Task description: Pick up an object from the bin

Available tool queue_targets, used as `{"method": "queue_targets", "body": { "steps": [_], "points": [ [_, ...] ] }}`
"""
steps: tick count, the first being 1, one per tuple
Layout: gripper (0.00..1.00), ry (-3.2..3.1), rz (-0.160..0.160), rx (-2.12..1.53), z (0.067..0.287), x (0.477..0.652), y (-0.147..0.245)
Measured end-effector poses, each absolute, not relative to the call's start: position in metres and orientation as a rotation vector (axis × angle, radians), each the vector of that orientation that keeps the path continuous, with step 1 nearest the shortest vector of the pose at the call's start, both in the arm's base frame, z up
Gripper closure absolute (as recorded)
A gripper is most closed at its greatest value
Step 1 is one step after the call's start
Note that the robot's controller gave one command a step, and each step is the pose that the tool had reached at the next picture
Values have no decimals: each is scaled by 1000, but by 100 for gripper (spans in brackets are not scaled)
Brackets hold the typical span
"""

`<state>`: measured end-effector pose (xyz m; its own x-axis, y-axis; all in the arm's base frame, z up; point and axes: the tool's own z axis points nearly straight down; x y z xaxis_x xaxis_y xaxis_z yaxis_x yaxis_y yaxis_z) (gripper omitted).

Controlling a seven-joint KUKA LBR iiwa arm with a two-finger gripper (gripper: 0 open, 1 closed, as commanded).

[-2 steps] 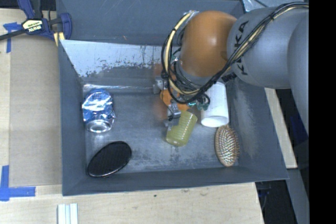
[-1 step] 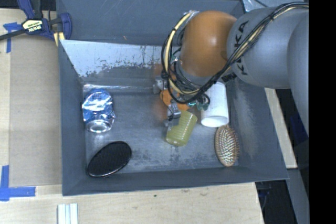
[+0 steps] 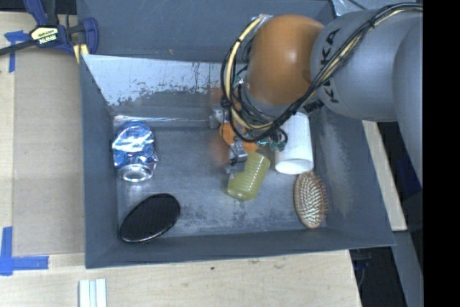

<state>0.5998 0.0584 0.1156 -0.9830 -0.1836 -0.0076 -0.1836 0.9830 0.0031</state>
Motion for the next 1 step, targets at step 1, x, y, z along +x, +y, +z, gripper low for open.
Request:
{"method": "queue_targets", "body": {
  "steps": [1],
  "points": [
    [0, 3135, 7, 62, 74, 607, 44]
  ]
}}
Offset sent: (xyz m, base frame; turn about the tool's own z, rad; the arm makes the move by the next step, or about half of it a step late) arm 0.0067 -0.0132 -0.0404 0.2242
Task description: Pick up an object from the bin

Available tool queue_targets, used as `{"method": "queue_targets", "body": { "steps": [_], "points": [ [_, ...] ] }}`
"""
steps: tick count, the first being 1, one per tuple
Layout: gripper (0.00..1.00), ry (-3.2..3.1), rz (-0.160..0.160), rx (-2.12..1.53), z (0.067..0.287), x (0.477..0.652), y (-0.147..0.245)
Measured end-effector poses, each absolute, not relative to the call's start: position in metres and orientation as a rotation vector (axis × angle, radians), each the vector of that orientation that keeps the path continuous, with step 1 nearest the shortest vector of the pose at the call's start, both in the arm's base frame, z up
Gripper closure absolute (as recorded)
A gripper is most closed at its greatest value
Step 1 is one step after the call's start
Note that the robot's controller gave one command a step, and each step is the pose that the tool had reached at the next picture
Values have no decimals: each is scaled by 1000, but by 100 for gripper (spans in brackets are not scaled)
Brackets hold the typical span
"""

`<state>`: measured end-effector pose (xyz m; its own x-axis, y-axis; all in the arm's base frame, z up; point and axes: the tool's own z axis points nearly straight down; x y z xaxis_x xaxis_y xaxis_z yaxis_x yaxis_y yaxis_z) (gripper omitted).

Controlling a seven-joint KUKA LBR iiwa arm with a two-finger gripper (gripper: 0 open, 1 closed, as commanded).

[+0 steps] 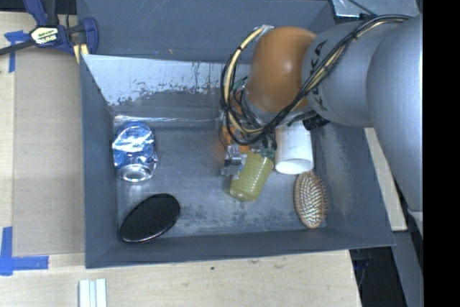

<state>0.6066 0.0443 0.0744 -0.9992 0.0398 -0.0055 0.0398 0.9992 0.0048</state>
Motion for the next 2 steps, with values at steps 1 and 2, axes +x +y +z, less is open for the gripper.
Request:
{"method": "queue_targets", "body": {
  "steps": [1, 2],
  "points": [
    [0, 3132, 7, 113, 72, 605, -7],
    [100, 3132, 10, 108, 72, 605, -4]
  ]
}}
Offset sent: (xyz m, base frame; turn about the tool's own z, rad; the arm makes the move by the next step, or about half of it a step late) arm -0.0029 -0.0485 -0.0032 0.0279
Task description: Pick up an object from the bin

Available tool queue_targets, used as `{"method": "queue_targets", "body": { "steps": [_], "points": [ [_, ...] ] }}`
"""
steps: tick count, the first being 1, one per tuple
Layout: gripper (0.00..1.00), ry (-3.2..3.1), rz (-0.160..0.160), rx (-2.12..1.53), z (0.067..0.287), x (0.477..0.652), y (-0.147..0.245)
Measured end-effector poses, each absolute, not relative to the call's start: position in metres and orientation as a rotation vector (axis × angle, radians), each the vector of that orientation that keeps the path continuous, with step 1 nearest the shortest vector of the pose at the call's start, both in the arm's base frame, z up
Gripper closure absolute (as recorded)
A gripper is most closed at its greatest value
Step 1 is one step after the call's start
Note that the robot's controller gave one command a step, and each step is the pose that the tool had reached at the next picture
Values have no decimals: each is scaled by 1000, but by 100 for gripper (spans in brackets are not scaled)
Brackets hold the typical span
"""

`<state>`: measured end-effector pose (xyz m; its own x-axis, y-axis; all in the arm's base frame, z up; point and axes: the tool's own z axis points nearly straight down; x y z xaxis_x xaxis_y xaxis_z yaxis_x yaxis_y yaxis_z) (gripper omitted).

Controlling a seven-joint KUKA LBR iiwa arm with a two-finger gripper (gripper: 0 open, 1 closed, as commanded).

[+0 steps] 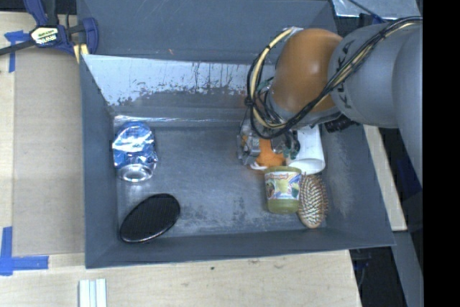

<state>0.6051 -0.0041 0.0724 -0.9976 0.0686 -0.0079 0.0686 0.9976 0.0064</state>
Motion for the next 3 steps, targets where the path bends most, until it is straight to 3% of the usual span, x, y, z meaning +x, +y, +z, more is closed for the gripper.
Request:
{"method": "queue_targets", "body": {
  "steps": [1, 2, 3],
  "points": [
    [0, 3133, 8, 108, 72, 605, -5],
    [100, 3133, 9, 108, 72, 605, -4],
    [100, 3120, 6, -112, 202, 609, -38]
  ]
}}
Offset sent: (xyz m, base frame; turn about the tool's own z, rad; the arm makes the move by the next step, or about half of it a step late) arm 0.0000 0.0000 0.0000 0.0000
